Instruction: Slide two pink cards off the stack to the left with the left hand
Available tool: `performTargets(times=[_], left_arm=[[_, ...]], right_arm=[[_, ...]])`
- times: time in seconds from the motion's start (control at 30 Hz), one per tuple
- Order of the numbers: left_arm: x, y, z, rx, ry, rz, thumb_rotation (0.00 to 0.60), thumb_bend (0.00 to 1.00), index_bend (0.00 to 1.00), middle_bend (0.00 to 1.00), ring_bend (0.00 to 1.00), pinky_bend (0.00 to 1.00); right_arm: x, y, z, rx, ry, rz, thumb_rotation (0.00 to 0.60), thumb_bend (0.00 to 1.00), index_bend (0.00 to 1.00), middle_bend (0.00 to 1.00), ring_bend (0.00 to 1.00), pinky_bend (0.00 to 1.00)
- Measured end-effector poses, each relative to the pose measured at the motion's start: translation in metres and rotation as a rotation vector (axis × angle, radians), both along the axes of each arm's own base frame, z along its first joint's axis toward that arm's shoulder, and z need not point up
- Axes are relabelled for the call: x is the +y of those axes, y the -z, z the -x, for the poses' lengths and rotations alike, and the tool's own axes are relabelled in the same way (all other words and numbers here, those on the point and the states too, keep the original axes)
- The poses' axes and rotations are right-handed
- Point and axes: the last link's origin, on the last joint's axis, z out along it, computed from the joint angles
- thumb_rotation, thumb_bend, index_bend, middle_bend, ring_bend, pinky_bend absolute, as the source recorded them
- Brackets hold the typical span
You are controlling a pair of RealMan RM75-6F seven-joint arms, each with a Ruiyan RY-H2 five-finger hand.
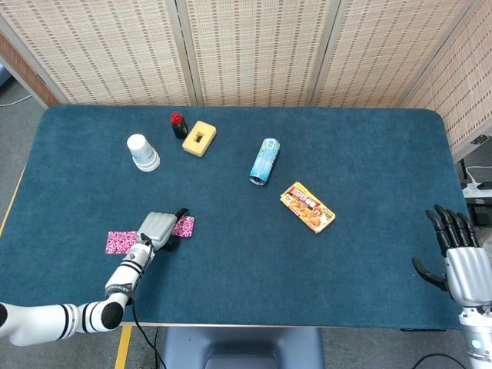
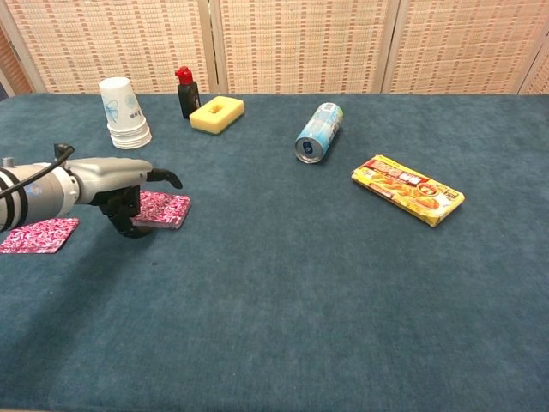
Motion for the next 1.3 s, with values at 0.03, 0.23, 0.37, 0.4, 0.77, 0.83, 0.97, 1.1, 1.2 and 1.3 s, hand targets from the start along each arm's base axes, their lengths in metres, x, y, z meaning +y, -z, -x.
performTargets(times=[0.03, 0.23, 0.37, 0.4, 0.77, 0.83, 0.97, 1.1, 1.2, 1.3], left_arm=[[0.0001, 0.0002, 0.0002, -0.002, -0.002, -0.002, 0.600, 0.37, 0.11, 1.00, 1.00, 1.00], [0.0013, -0.0014, -0.0008, -0.015, -0.003, -0.018, 0.600, 0.37, 0.12, 1.00, 1.00, 1.00], [0.0009, -0.0012, -0.0011, -0.017, -0.004, -0.014, 0.600, 0.37, 0.12, 1.00, 1.00, 1.00], [0.0005, -0.0007, -0.0009, -0.017, -0.005, -0.011, 0.600, 0.37, 0.12, 1.00, 1.00, 1.00], [-0.0005, 0.0011, -0.0030, -0.027, -0.011, -0.010, 0.600, 0.37, 0.15, 1.00, 1.00, 1.00], [-0.0005, 0.0014, -0.0035, -0.028, -0.010, -0.012, 0.600, 0.37, 0.18, 1.00, 1.00, 1.00], [-0.0010, 0.0034, -0.0034, -0.030, -0.016, -0.013, 0.600, 0.36, 0.23, 1.00, 1.00, 1.00], [-0.0013, 0.0045, -0.0028, -0.030, -0.023, -0.013, 0.600, 0.36, 0.24, 1.00, 1.00, 1.00], [-0.0012, 0.0047, -0.0030, -0.031, -0.025, -0.013, 0.600, 0.36, 0.23, 1.00, 1.00, 1.00], [-0.0016, 0.0048, -0.0028, -0.031, -0.027, -0.012, 0.600, 0.36, 0.22, 1.00, 1.00, 1.00]], right_arm=[[0.0000, 0.0000, 0.0000, 0.000, 0.000, 0.000, 0.600, 0.22, 0.00, 0.00, 0.00, 0.05], [0.0000, 0.0005, 0.0001, 0.003, 0.001, -0.001, 0.600, 0.22, 0.00, 0.00, 0.00, 0.05], [-0.0001, 0.0006, 0.0001, 0.004, 0.002, -0.002, 0.600, 0.22, 0.00, 0.00, 0.00, 0.05], [-0.0001, 0.0005, 0.0000, 0.004, 0.001, -0.001, 0.600, 0.22, 0.00, 0.00, 0.00, 0.05], [-0.0002, 0.0005, 0.0001, 0.004, 0.002, -0.002, 0.600, 0.22, 0.00, 0.00, 0.00, 0.05], [0.0001, 0.0005, 0.0000, 0.003, 0.001, -0.002, 0.600, 0.22, 0.00, 0.00, 0.00, 0.05], [0.0001, 0.0002, 0.0000, 0.001, 0.000, 0.000, 0.600, 0.22, 0.00, 0.00, 0.00, 0.05], [-0.0002, 0.0002, 0.0002, 0.002, 0.002, -0.001, 0.600, 0.22, 0.00, 0.00, 0.00, 0.05], [-0.0003, 0.0004, 0.0003, 0.003, 0.003, -0.002, 0.600, 0.22, 0.00, 0.00, 0.00, 0.05], [-0.0005, 0.0005, 0.0003, 0.003, 0.004, -0.002, 0.600, 0.22, 0.00, 0.00, 0.00, 0.05]])
